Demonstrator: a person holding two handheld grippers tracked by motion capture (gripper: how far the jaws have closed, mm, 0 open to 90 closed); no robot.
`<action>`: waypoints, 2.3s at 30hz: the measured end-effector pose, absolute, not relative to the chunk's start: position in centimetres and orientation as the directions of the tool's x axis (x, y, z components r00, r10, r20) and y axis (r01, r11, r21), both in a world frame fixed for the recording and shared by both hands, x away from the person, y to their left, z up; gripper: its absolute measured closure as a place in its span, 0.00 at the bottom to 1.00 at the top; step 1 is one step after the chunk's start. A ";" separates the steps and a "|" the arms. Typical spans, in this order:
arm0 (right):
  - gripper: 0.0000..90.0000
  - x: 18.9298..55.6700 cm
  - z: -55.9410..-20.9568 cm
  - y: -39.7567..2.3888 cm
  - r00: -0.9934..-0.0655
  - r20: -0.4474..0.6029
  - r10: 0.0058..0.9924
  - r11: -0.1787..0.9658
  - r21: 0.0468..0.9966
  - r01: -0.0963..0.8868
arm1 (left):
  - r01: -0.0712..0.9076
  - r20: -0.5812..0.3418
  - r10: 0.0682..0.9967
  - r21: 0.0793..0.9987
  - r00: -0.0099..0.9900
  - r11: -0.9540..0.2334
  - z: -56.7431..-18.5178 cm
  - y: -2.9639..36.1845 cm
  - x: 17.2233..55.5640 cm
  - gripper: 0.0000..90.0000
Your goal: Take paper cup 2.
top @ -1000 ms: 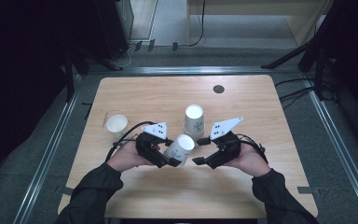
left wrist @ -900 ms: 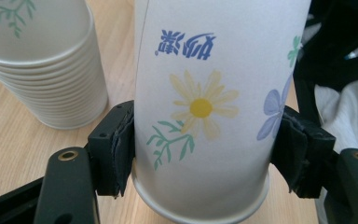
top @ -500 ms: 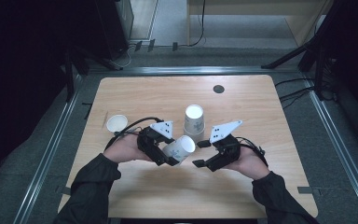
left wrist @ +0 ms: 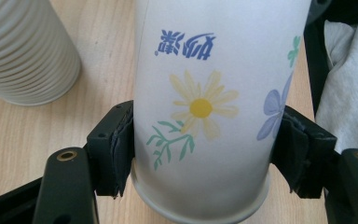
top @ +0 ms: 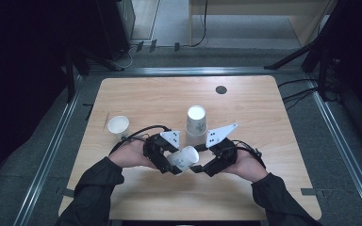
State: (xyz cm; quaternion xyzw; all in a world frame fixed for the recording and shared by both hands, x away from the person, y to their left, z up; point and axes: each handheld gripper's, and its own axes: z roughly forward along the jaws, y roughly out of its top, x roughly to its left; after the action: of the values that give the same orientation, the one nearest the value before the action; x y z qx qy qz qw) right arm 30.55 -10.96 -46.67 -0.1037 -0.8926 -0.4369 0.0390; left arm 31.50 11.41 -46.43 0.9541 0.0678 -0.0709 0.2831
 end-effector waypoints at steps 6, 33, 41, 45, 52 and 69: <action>0.32 30.5 -46.8 -10.3 -0.979 0.167 0.120 0.601 0.772 0.205 | 0.154 -0.181 0.068 0.519 0.981 -0.841 -47.1 10.4 31.3 0.32; 0.38 31.0 -45.9 -11.2 -0.975 0.176 0.138 0.580 0.784 0.224 | 0.223 -0.177 0.142 0.633 0.974 -0.741 -46.6 12.3 31.6 0.10; 0.38 31.2 -45.4 -11.6 -0.975 0.172 0.141 0.559 0.799 0.222 | 0.261 -0.173 0.196 0.692 0.965 -0.673 -46.5 13.5 31.5 0.10; 0.38 31.3 -45.1 -11.5 -0.975 0.176 0.135 0.552 0.804 0.222 | 0.285 -0.197 0.207 0.709 0.958 -0.645 -46.6 13.8 31.4 0.10; 0.38 31.5 -44.9 -11.2 -0.975 0.185 0.120 0.536 0.815 0.220 | 0.271 -0.185 0.201 0.733 0.962 -0.624 -47.2 13.3 30.9 0.14; 0.38 31.7 -44.6 -11.1 -0.970 0.219 0.109 0.501 0.830 0.244 | 0.281 -0.214 0.183 0.768 0.960 -0.575 -47.3 13.4 30.9 0.25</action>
State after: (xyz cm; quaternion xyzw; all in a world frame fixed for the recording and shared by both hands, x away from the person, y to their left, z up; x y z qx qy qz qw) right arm 31.69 -11.11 -44.57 -0.1020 -0.8636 -0.4888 0.0688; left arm 30.85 13.44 -47.28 0.8857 0.1311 -0.0553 0.4420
